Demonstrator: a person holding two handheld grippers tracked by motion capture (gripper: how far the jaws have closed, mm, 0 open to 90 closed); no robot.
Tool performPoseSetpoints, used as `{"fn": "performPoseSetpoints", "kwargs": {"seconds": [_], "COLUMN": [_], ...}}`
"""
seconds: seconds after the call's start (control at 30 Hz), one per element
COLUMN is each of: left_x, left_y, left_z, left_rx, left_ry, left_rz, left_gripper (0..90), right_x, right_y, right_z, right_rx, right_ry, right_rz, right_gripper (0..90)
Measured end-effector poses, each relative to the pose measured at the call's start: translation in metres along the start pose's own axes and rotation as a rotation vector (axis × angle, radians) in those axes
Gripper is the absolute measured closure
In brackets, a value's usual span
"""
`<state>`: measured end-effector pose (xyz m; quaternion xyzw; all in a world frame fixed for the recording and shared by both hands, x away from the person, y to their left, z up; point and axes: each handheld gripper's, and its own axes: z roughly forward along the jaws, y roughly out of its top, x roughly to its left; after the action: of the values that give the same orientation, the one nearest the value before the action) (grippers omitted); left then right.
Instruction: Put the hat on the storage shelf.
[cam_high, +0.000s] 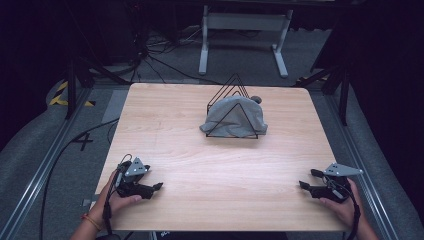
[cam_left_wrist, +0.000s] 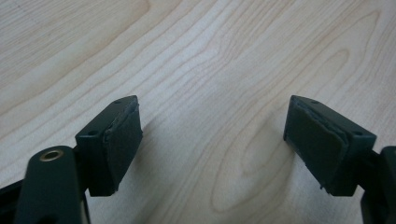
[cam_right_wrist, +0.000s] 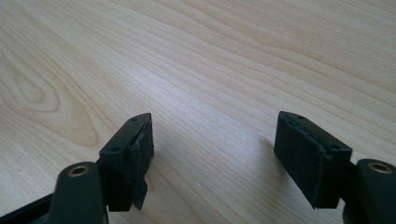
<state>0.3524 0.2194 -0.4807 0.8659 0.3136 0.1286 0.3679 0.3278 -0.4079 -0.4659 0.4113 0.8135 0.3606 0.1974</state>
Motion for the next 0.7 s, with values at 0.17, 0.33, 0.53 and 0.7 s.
{"fn": "performPoseSetpoints", "kwargs": {"seconds": [0.17, 0.33, 0.53, 0.7], "left_x": [-0.004, -0.0039, -0.0031, -0.0027], "left_y": [-0.0019, -0.0019, -0.0017, -0.0016], "left_z": [-0.0011, -0.0012, -0.0012, -0.0012], "left_rx": [-0.006, -0.002, 0.002, 0.002], "left_ry": [0.018, 0.02, 0.015, 0.016], "left_rz": [-0.02, -0.025, -0.022, -0.018], "left_gripper": [19.3, 18.7, 18.3, 18.0], "right_x": [0.0003, 0.0006, 0.0011, 0.0006], "right_y": [0.0001, 0.001, 0.0011, 0.0012], "right_z": [0.0012, 0.0025, 0.0027, 0.003], "right_rx": [0.001, -0.002, -0.001, -0.003], "right_ry": [-0.026, -0.031, -0.038, -0.041], "right_rz": [0.009, 0.022, 0.025, 0.028], "right_gripper": [27.0, 27.3, 27.0, 27.0]}}
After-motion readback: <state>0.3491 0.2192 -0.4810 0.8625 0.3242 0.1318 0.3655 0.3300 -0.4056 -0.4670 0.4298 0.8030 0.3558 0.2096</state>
